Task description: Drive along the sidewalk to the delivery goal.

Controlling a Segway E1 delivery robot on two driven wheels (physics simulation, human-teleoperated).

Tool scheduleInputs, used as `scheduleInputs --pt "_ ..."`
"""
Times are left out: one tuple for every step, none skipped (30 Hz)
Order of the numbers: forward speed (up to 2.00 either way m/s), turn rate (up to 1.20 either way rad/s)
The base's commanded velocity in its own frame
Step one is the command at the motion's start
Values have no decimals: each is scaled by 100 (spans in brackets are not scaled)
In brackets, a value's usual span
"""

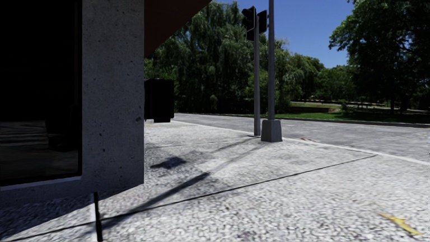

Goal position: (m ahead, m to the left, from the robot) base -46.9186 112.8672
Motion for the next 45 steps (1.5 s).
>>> scheduleInputs --pt "200 -41" --pt "200 -41" --pt "200 -41" --pt "200 -41" --pt "200 -41" --pt "200 -41" --pt "200 -41" --pt "200 0" --pt "200 0" --pt "200 0" --pt "200 0" --pt "200 0" --pt "200 0" --pt "200 0" --pt "200 0" --pt "200 0" --pt "200 0" --pt "200 8" --pt "200 19" --pt "200 30" --pt "200 30" --pt "200 39" --pt "200 43" --pt "200 44" --pt "200 44" --pt "200 44" --pt "200 44" --pt "200 44" --pt "200 44" --pt "200 44" --pt "200 44" --pt "200 44" --pt "200 44" --pt "200 44" --pt "200 44" --pt "200 44" --pt "200 44" --pt "200 44" --pt "200 44" --pt "200 44" --pt "200 44" --pt "200 44" --pt "200 44" --pt "200 44" --pt "200 44"
